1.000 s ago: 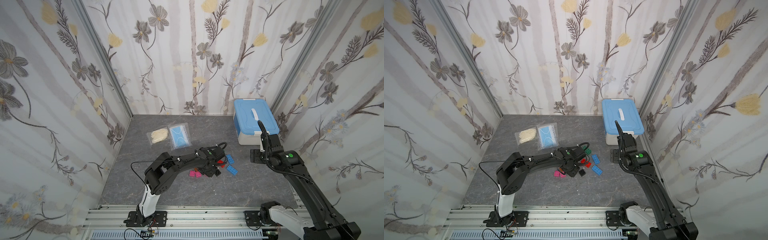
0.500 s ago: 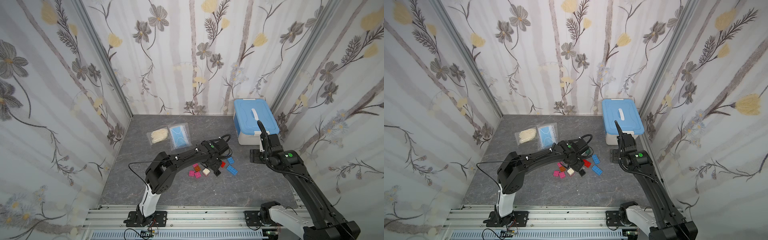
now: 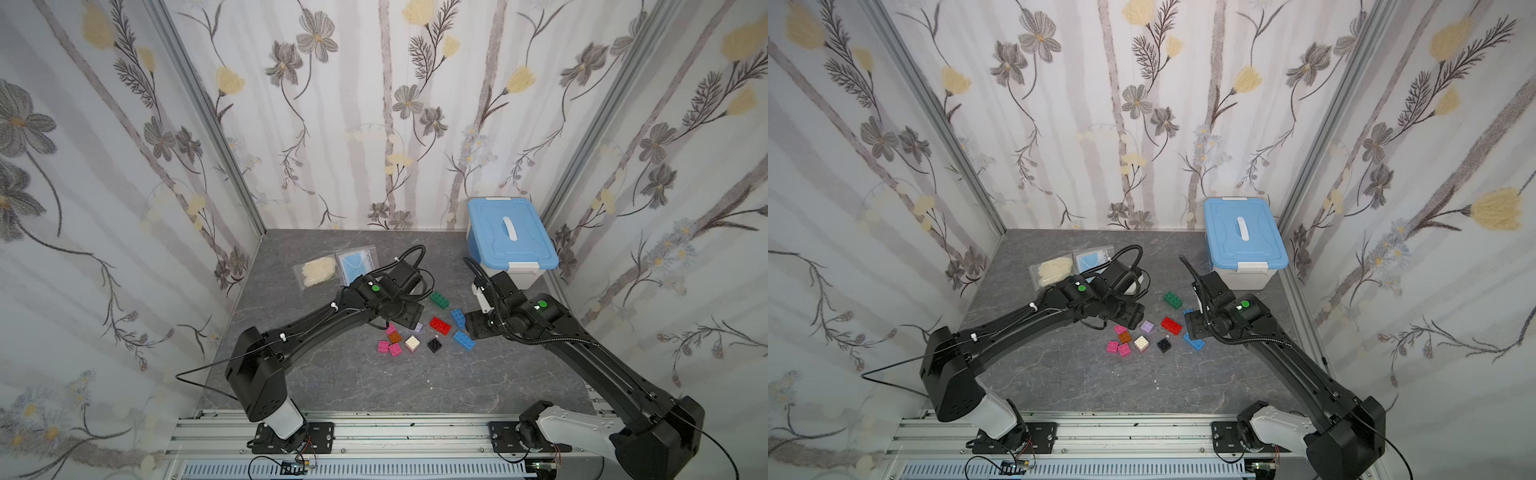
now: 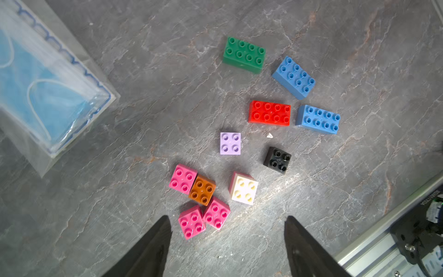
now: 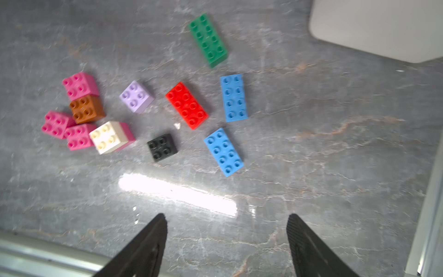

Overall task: Assemble the letter p with lego
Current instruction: Assemble the lego brick with the lego brick, then pick up the lego brick from the center of the board.

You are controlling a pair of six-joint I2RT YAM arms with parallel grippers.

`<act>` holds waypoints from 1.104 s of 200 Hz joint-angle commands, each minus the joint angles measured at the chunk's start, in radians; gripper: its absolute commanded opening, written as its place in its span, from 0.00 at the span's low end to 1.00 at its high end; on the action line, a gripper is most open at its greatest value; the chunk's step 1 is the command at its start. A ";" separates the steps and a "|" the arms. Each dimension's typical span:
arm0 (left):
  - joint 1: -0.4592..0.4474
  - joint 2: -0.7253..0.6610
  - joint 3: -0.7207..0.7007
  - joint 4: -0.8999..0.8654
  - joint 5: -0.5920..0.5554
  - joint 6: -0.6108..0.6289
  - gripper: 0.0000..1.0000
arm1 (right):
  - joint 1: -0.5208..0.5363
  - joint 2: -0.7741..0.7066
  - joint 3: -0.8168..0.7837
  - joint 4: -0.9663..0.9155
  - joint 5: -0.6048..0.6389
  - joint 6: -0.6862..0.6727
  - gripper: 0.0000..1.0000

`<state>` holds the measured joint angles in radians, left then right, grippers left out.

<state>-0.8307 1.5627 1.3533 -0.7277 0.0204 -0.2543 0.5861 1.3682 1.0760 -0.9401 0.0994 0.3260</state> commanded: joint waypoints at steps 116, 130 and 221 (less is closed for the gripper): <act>0.251 -0.293 -0.307 0.166 0.145 -0.152 0.83 | 0.076 0.593 0.263 0.137 -0.038 -0.133 0.60; 0.255 -0.285 -0.306 0.164 0.148 -0.148 0.83 | 0.059 0.632 0.279 0.144 -0.046 -0.145 0.59; 0.262 -0.252 -0.294 0.162 0.155 -0.140 0.83 | 0.011 0.756 0.338 0.150 -0.045 -0.189 0.58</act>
<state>-0.5713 1.3022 1.0492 -0.5819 0.1692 -0.3958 0.6075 2.1052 1.4014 -0.8078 0.0517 0.1635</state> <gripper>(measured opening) 0.828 0.578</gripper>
